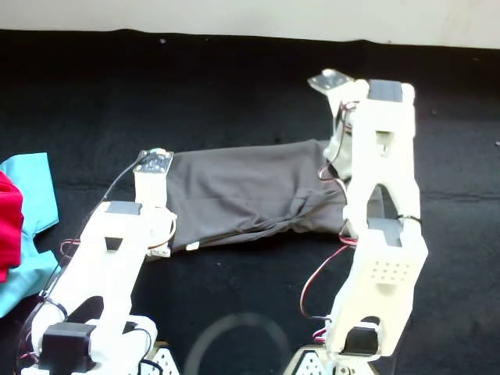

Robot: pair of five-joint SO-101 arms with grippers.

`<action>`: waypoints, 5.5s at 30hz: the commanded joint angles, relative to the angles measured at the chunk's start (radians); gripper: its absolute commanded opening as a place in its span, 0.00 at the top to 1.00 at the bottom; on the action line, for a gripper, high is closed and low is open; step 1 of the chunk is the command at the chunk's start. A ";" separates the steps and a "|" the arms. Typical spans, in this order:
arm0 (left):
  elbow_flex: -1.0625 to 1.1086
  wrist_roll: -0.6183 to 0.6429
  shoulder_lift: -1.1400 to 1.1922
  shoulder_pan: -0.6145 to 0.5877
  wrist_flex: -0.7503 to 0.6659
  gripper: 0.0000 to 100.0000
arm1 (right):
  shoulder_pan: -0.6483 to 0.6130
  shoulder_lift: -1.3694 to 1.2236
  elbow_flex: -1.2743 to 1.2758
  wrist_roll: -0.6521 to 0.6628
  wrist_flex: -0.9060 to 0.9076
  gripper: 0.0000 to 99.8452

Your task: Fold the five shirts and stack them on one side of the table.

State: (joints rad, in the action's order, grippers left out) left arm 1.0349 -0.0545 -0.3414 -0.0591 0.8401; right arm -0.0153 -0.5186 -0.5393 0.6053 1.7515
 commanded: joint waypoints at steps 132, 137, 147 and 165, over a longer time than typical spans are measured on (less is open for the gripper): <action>-0.616 0.083 0.409 -0.206 0.213 0.80 | -0.007 0.952 0.636 -0.278 -0.107 0.92; -0.659 0.083 0.503 -0.206 0.215 0.80 | -0.008 1.082 0.812 -0.278 -0.182 0.92; -0.722 0.078 0.622 -0.203 0.244 0.99 | -0.008 1.234 0.995 -0.278 -0.220 0.92; -0.934 -0.066 0.621 -0.492 0.457 0.99 | 0.096 1.431 1.478 -0.278 -0.492 0.92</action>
State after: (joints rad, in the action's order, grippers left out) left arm 0.2064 -0.1097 0.2846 -0.5056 1.2206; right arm 0.0138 0.8777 0.8431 0.3291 1.3495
